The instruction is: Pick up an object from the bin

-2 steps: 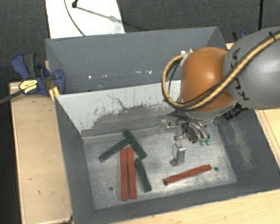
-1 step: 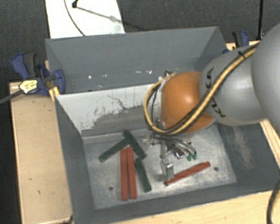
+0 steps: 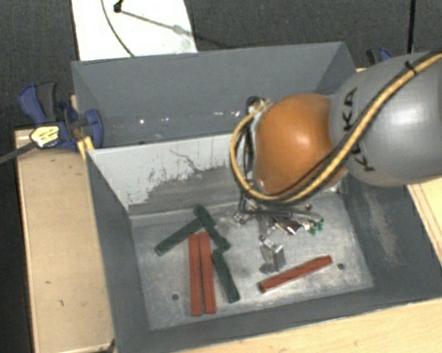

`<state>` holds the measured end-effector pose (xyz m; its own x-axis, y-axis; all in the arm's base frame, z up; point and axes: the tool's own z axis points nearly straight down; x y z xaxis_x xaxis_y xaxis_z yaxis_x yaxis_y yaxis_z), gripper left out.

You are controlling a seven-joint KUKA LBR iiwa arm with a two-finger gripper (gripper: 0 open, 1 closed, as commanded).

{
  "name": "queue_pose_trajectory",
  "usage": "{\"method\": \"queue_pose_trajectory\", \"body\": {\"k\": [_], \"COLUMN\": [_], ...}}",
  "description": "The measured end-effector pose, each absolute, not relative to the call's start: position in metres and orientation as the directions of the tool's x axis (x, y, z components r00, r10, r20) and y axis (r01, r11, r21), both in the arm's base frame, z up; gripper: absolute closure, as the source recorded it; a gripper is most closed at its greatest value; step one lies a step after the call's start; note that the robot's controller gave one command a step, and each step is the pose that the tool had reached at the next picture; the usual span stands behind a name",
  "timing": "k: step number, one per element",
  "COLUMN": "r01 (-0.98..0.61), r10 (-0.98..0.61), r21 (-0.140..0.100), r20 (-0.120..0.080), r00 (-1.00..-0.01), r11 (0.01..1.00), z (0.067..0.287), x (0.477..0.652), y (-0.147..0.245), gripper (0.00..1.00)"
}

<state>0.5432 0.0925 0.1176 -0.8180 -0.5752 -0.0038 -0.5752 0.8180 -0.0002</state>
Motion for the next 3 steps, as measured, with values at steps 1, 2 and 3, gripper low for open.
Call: {"method": "queue_pose_trajectory", "body": {"k": [1,2,3], "r01": [-0.813,-0.81,-0.819], "r10": [-0.813,-0.81,-0.819], "r21": [0.002,0.001,-0.004], "r20": [-0.001,-0.002,-0.007], "r00": [-0.582,-0.587,-0.574], "r11": [0.582,0.587,0.574], "z": [0.074,0.075,0.24], "x": [0.523,0.524,0.541], "y": [0.194,0.193,0.191], "gripper": [0.0,1.0,1.0]}}
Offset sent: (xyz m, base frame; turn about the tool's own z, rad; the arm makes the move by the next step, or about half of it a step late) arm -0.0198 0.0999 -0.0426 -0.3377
